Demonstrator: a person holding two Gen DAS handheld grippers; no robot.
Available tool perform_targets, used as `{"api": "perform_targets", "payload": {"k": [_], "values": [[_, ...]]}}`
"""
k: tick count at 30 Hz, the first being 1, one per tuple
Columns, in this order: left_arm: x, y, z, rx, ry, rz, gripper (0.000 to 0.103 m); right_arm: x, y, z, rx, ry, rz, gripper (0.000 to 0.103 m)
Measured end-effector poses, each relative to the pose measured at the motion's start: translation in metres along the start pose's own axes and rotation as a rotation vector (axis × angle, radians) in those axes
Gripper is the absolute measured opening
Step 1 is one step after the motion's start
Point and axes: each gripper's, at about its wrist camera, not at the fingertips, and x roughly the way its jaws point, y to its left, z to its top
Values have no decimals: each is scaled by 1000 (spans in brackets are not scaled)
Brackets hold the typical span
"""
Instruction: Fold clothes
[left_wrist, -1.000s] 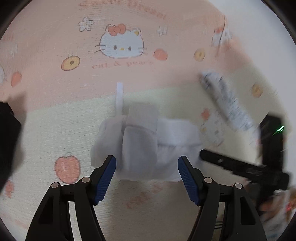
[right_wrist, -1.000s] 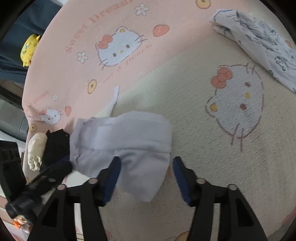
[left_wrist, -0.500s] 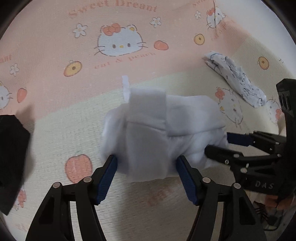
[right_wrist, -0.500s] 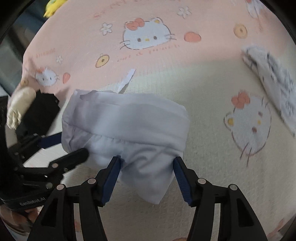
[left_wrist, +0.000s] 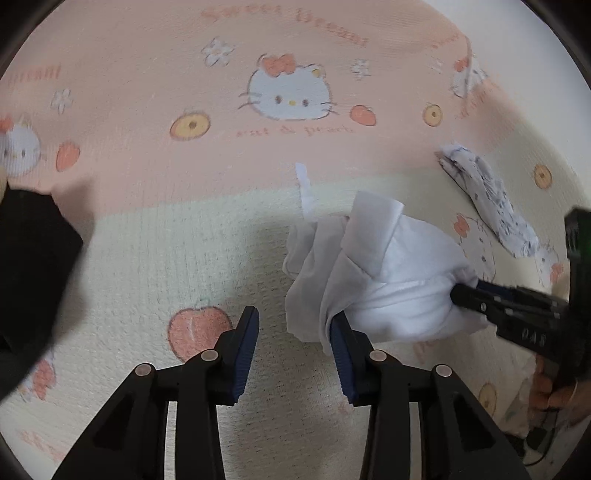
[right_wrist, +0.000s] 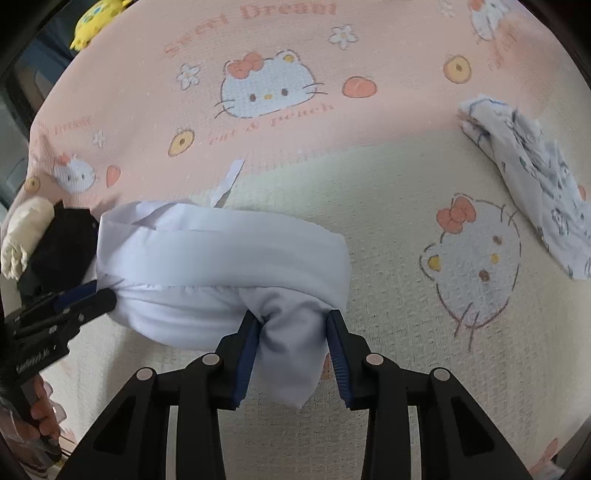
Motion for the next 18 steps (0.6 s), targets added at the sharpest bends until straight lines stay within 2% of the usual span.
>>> {"api": "perform_targets", "payload": {"k": [3, 5, 6, 8, 9, 11, 18], "values": [[-2, 8, 4, -93, 25, -119, 36, -1, -2, -2, 2, 8, 35, 36], [-8, 5, 7, -99, 27, -139, 39, -5, -7, -3, 24, 10, 75, 39], [-11, 4, 9, -99, 30, -139, 42, -7, -10, -3, 43, 6, 99, 42], [-16, 0, 14, -98, 34, -126, 55, -9, -18, -1, 89, 1, 133, 50], [-19, -2, 16, -98, 25, -119, 56, -9, -22, 0, 115, -2, 144, 55], [-23, -6, 21, -93, 6, -110, 60, -7, -30, 2, 167, -6, 164, 59], [-12, -22, 41, -39, -5, -76, 60, -4, -58, 10, 332, -15, 239, 59]]}}
